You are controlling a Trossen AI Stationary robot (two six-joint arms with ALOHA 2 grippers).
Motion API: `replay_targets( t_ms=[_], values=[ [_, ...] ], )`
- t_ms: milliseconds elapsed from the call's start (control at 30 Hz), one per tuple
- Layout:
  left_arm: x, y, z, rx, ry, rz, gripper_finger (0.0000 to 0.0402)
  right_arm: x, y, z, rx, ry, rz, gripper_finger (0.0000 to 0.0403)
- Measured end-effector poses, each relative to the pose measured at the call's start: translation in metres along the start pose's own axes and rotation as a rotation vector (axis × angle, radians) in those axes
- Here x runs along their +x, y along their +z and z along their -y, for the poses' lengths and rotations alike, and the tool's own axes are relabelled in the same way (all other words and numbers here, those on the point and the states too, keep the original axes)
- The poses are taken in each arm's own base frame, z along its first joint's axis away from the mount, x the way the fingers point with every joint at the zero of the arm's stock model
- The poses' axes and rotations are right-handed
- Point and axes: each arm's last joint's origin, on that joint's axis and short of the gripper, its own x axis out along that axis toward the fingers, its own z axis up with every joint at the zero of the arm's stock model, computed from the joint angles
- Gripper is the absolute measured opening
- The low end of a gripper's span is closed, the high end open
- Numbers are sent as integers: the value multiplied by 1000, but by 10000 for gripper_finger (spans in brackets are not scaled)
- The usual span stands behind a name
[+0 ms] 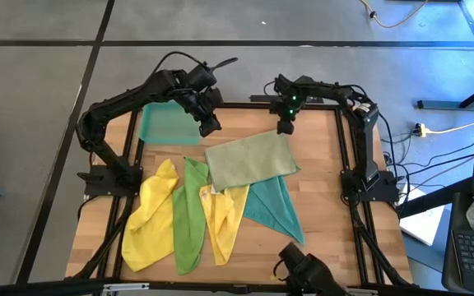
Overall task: Fold microfiber towels
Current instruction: Fold the light green microfiber cloth
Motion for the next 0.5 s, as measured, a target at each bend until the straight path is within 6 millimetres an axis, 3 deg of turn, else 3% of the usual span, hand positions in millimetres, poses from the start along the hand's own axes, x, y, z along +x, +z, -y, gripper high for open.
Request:
replay_targets(
  t_ms=[167,333,500],
  values=[
    [0,0,0,0,7,-1,89,15,-6,-8,-11,-22,-55,189],
    [0,-1,0,2,7,-5,89,17,-5,-11,73,-29,-62,183],
    [0,-1,0,25,8,-5,89,10,-1,-13,134,-13,-101,118]
  ],
)
